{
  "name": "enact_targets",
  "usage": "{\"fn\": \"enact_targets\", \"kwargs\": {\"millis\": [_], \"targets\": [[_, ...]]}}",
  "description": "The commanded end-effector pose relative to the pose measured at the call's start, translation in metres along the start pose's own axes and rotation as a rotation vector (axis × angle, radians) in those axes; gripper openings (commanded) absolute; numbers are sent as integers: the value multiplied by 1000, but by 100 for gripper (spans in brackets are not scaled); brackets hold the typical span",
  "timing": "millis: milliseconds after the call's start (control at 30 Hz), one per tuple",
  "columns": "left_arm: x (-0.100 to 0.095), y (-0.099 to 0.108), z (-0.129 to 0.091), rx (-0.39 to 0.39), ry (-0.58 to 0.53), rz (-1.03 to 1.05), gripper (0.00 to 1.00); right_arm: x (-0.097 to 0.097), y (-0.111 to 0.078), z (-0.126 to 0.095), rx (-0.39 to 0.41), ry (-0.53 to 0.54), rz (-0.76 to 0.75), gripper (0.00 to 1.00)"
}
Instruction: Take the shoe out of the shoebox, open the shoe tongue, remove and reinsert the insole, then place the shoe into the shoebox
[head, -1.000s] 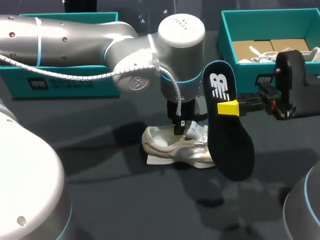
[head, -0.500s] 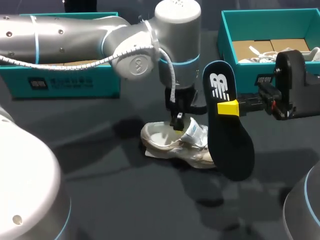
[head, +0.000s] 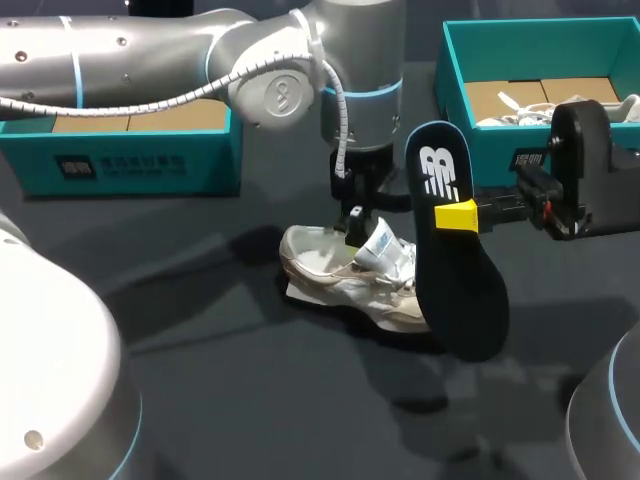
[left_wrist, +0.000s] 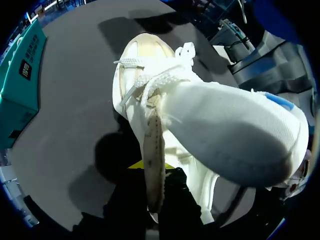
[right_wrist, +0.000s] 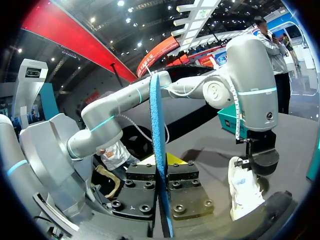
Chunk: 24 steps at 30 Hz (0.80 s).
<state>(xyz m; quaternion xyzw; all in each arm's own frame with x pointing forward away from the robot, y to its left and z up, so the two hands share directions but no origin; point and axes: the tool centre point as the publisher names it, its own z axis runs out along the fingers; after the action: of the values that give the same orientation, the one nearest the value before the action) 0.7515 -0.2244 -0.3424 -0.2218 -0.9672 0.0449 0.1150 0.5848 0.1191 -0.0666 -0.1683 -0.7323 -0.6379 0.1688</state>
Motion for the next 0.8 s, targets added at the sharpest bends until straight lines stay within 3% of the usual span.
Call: {"fn": "enact_targets", "kwargs": {"millis": [33,167,267,667,800], "targets": [[1,1,-5,-4,-7,41,0,2,-2,1,-1,-5,1,0],[4,4,-14,-30,-11,274,0,2,-2,1,-1,-5,1,0],[11,6,-18,-96,-123,401,0,2,-2,1,-1,-5,1,0],[11,6,-18,-96,-123,401,0,2,-2,1,-1,-5,1,0],[10,9,-24,-20,-131,567,0,2,-2,1,-1,-5,1,0]]}}
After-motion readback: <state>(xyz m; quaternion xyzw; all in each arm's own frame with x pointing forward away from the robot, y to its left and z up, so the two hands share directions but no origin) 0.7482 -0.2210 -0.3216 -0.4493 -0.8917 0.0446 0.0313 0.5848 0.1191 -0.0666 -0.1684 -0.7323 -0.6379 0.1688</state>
